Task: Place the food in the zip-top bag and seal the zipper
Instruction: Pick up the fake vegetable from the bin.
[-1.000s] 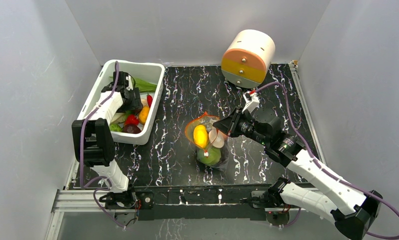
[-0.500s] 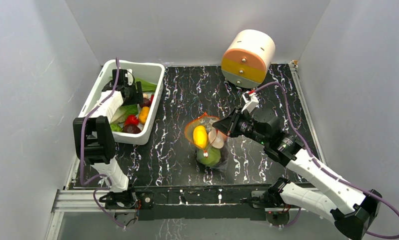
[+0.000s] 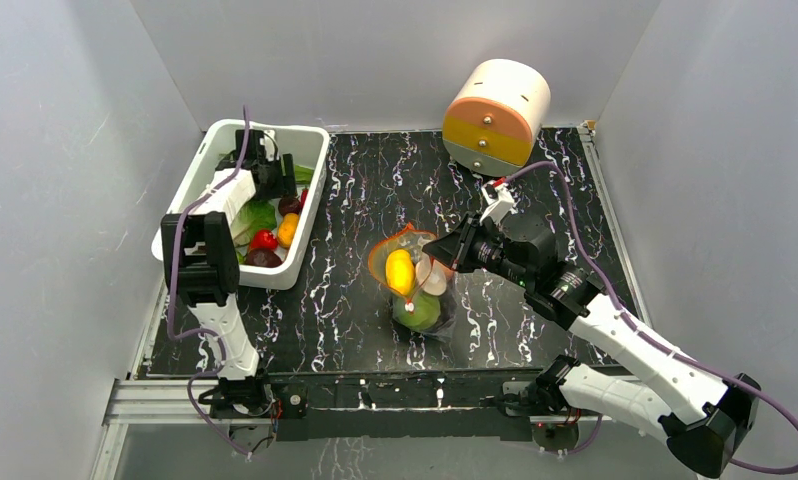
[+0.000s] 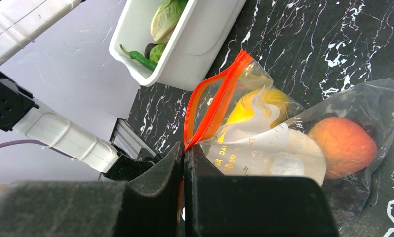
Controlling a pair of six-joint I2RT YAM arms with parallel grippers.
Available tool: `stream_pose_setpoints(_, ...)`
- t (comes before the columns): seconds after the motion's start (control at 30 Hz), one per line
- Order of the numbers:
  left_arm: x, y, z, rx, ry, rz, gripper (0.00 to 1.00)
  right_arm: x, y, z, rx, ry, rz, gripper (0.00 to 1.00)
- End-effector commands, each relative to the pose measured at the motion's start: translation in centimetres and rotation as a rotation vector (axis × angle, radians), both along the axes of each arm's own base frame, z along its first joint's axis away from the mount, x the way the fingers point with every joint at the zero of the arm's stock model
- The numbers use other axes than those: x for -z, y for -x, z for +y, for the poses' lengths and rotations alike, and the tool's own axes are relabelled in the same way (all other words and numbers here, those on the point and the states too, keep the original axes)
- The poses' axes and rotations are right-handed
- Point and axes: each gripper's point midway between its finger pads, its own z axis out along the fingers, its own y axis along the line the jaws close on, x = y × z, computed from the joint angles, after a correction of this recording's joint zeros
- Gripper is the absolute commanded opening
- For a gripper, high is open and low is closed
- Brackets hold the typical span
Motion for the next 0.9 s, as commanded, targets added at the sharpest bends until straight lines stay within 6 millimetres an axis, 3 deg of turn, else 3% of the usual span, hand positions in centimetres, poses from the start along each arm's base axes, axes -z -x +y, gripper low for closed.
stream_pose_setpoints(0.0, 0.8, 0.0, -0.6, 0.002, 0.012, 0.035, 0.69, -7.0, -0.7, 0.4, 0.01, -0.142, -0.164, 0.0)
stream_pose_setpoints(0.33, 4.0, 2.2, -1.9, 0.019, 0.032, 0.157, 0.67, -6.9, -0.5, 0.1, 0.018, -0.15, -0.159, 0.0)
stream_pose_setpoints(0.67, 0.5, 1.5, -1.5, 0.02, 0.005, 0.07, 0.46, -7.0, -0.4, -0.1, 0.02, -0.153, -0.159, 0.0)
stream_pose_setpoints(0.87, -2.1, 1.9, -1.6, 0.008, 0.015, 0.047, 0.38, -6.5, -0.3, -0.1, 0.027, -0.154, -0.138, 0.0)
